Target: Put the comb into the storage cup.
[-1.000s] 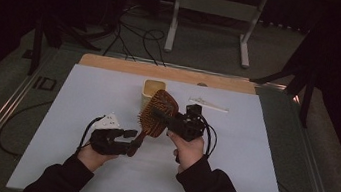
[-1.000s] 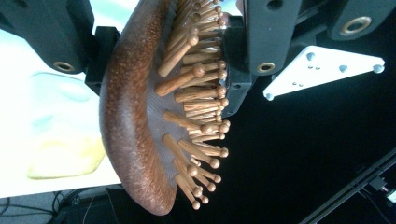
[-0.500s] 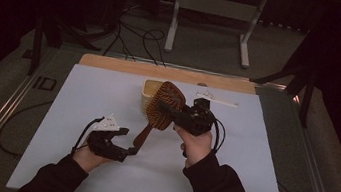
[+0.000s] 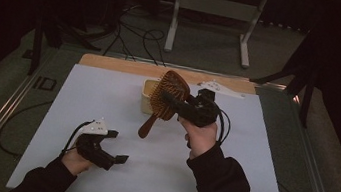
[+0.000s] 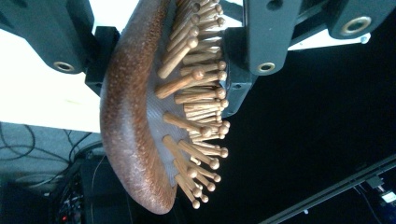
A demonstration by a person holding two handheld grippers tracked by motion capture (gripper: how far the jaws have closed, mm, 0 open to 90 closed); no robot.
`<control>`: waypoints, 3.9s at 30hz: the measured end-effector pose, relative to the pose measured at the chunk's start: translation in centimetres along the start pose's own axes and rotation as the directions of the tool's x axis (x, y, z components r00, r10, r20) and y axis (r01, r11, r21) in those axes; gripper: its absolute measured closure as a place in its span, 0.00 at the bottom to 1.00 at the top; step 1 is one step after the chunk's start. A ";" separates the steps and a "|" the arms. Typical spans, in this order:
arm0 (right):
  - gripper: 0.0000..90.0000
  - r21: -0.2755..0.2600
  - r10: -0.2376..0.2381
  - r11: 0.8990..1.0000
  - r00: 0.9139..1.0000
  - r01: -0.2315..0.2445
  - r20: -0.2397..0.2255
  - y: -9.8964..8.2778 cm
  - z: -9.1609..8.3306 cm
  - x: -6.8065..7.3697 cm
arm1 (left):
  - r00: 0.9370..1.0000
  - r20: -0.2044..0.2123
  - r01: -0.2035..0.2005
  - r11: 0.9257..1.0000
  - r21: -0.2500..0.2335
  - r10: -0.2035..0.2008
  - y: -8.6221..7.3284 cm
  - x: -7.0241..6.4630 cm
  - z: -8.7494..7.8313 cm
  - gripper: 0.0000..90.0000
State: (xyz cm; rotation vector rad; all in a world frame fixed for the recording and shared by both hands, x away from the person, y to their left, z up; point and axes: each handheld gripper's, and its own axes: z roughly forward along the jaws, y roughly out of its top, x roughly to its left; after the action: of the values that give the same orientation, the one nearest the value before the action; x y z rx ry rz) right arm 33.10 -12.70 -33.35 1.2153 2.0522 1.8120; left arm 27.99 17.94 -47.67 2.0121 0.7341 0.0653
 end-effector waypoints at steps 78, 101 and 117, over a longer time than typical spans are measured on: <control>0.58 -0.084 -0.054 0.994 0.980 0.071 0.192 9.1 8.2 -6.0 | 0.992 -0.053 -0.123 0.988 -0.095 0.118 -3.6 0.1 -1.7 0.00; 0.58 -0.015 -0.032 0.999 0.982 0.036 0.184 5.8 10.8 -7.3 | 0.990 -0.040 -0.138 0.985 -0.103 0.134 -3.7 -0.1 -1.7 0.00; 0.58 0.023 -0.005 1.000 0.984 0.001 0.181 3.4 12.5 -8.0 | 0.990 -0.033 -0.139 0.985 -0.104 0.136 -3.8 -0.1 -1.7 0.00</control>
State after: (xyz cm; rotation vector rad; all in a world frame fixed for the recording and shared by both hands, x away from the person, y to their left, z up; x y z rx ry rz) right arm 47.27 -8.46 -36.68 1.3281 1.9780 1.6149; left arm 25.61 20.57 -49.80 1.9612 0.5948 0.2077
